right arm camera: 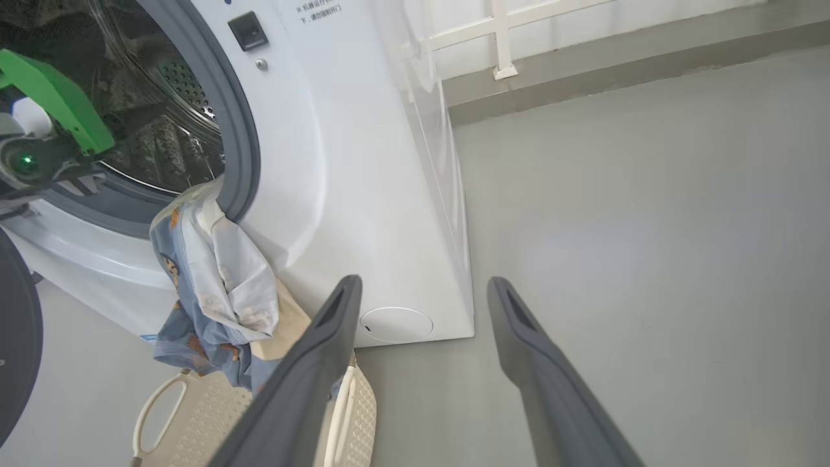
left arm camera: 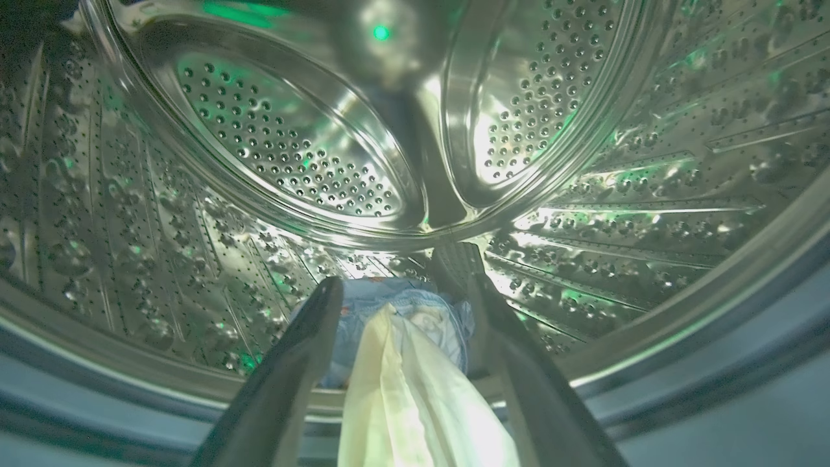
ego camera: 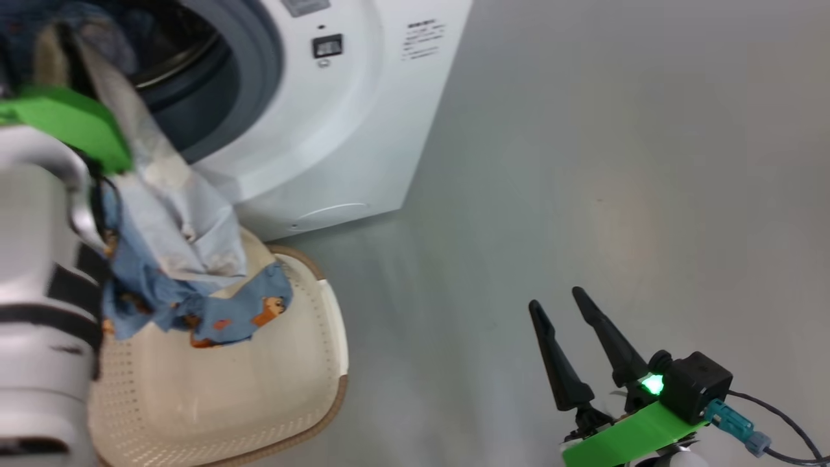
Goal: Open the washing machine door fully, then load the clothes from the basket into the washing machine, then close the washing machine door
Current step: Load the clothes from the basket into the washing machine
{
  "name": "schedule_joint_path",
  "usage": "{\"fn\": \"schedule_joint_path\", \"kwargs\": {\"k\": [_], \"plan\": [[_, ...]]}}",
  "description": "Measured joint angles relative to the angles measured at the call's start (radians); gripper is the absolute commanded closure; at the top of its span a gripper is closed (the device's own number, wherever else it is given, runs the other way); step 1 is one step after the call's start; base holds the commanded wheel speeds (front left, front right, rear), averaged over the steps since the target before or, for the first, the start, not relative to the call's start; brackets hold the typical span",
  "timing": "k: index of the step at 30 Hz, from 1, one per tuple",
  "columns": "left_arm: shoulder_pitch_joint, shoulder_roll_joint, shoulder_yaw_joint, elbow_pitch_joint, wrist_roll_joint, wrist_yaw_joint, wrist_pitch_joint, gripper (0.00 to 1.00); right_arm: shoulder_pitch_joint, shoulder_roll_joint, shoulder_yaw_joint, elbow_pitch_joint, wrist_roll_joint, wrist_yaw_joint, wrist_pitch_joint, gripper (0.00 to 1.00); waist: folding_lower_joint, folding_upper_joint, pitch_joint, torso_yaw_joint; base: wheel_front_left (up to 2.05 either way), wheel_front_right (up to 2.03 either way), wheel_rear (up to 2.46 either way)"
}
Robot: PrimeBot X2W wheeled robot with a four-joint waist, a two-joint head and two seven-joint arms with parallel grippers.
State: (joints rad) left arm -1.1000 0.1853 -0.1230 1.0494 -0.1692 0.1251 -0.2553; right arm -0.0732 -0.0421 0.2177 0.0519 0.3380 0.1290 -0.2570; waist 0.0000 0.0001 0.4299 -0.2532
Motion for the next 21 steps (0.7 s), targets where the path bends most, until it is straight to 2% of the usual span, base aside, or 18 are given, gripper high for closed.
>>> {"fn": "schedule_joint_path", "kwargs": {"k": [14, 21], "plan": [[0.345, -0.081, 0.001, -0.302, -0.063, -0.021, 0.000, 0.00, -0.009, -0.004, -0.067, -0.005, -0.048, 0.000, 0.000, 0.00, 0.0000, 0.0000, -0.035, 0.116, 0.00, 0.00, 0.00], [0.547, -0.084, 0.012, -0.477, -0.107, -0.021, 0.000, 0.00, -0.009, -0.005, -0.076, -0.009, -0.061, 0.000, 0.000, 0.00, 0.0000, 0.0000, -0.043, 0.153, 0.00, 0.00, 0.00]]}}
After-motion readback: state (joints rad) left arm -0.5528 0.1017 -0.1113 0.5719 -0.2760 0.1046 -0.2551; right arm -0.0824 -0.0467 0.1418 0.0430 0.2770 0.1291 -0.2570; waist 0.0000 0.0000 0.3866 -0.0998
